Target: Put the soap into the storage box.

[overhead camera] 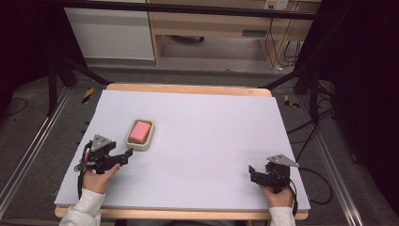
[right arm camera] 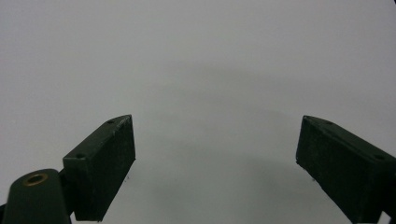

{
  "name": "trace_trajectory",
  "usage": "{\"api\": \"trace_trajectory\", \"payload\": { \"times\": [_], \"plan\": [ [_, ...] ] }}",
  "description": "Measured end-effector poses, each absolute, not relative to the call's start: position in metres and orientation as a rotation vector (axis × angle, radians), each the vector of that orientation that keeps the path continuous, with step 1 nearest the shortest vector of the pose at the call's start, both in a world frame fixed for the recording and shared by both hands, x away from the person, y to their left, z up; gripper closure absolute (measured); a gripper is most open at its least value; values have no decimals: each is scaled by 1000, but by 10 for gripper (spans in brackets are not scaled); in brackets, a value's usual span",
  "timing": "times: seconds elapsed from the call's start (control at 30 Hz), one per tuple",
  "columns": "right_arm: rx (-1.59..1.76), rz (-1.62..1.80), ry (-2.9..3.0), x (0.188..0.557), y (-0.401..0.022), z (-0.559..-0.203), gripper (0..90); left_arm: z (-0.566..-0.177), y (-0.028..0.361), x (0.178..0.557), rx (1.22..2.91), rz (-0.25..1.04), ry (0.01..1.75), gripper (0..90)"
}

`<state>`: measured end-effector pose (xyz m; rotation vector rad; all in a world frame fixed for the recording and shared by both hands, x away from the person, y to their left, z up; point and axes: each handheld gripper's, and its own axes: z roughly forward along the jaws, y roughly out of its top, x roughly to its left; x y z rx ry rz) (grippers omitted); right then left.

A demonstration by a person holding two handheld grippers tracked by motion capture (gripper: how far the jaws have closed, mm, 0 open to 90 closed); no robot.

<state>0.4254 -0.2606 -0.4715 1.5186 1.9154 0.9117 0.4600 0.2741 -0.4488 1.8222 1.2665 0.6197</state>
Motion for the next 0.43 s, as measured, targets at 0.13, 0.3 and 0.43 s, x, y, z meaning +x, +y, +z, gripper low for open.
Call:
{"api": "trace_trajectory", "payload": {
  "times": [0.13, 0.3, 0.43],
  "plan": [
    [1529, 913, 1908, 425, -262, -471, 117, -456, 279, 454, 1843, 608, 1279, 251],
    [1532, 910, 1902, 425, -262, -471, 117, -465, 290, 449, 1857, 615, 1301, 247],
    [1536, 911, 1898, 426, -264, -471, 117, -468, 295, 447, 1851, 616, 1321, 245]
  ]
}}
